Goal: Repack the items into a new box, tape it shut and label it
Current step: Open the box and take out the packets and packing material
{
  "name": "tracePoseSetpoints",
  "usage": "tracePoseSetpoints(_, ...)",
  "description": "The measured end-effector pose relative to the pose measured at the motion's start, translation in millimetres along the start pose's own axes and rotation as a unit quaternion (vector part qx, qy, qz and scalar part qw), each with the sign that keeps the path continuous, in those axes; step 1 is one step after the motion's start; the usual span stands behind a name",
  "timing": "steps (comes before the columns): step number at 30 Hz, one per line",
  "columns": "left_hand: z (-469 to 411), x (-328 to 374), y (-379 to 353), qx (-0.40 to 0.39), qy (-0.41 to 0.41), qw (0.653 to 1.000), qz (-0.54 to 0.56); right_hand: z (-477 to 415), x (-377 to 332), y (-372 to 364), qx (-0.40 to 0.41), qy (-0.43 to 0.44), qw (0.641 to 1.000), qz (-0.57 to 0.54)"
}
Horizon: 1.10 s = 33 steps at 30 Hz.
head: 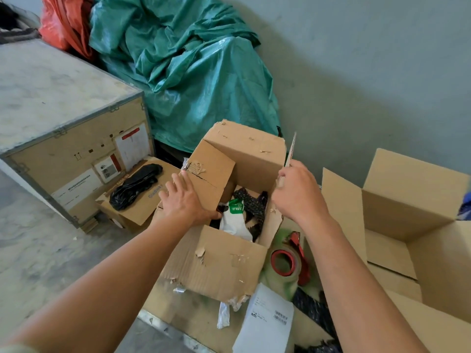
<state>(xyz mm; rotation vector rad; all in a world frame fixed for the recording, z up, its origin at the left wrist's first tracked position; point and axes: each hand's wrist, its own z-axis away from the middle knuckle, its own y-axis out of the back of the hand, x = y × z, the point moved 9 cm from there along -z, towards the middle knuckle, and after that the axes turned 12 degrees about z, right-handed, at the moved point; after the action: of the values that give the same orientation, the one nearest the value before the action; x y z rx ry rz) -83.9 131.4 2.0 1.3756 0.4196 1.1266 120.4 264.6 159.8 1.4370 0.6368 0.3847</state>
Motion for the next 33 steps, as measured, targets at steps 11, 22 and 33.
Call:
tracePoseSetpoints(11, 7.0, 11.8, -0.6, -0.032, 0.0, 0.999, 0.024, 15.8, 50.6, -22.8, -0.001, -0.071, 0.993, 0.096)
tracePoseSetpoints(22, 8.4, -8.2, 85.1, -0.163, -0.036, 0.885, 0.434, 7.2, 95.2, -52.0, -0.032, -0.13, 0.99, 0.053)
tracePoseSetpoints(33, 7.7, -27.2, 162.1, 0.144, -0.196, 0.946, 0.217, 19.6, 70.7, -98.5, -0.101, -0.1, 0.973, 0.183)
